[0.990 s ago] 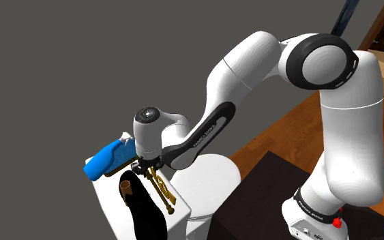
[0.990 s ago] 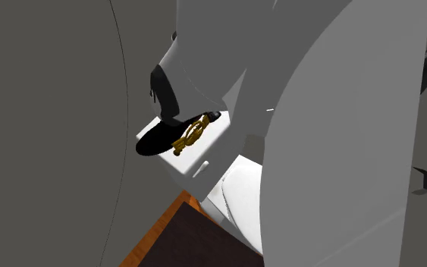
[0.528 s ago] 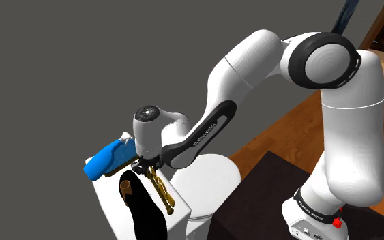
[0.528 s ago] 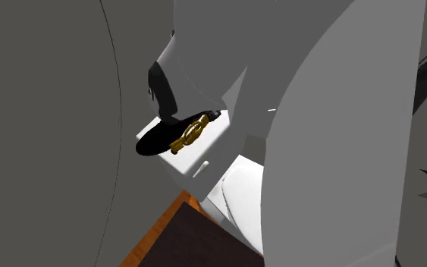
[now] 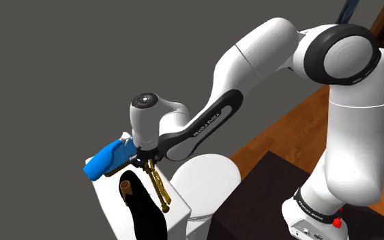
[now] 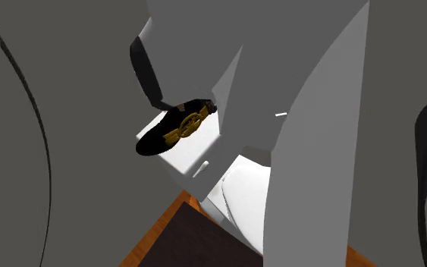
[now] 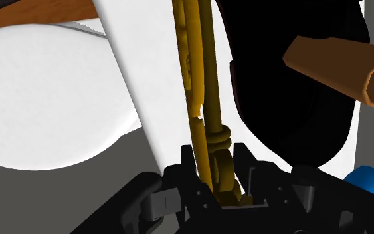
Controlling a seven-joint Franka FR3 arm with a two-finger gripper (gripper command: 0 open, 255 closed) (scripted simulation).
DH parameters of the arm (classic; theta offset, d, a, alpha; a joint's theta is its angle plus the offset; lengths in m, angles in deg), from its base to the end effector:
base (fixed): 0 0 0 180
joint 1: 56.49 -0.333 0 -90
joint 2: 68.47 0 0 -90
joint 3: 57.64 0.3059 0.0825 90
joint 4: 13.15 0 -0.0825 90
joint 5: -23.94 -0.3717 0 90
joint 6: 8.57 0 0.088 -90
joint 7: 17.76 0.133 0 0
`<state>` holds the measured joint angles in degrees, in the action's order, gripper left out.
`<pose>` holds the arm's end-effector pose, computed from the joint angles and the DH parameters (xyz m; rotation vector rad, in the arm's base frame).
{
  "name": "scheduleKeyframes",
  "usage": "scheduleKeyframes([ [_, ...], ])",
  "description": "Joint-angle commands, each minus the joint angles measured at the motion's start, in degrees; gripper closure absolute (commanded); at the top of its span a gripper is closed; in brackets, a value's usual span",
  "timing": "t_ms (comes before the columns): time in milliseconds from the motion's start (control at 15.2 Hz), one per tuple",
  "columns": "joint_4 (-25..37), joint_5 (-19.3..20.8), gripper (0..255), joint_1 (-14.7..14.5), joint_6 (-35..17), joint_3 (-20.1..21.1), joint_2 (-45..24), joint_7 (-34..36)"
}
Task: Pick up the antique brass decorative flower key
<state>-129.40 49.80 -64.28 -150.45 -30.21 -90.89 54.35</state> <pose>0.4966 0.3371 0.2570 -3.0590 0.5310 -0.2652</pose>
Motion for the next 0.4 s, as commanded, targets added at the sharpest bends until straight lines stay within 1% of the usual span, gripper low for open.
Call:
scheduleKeyframes([
  [0, -0.1, -1.0, 255, 0.5, 0.9, 0.6, 1.2, -0.9],
  [198, 0.3, -2.6, 255, 1.1, 2.6, 1.4, 2.8, -2.0],
  [330, 0.3, -2.7, 255, 1.1, 2.7, 1.4, 2.8, -2.1],
])
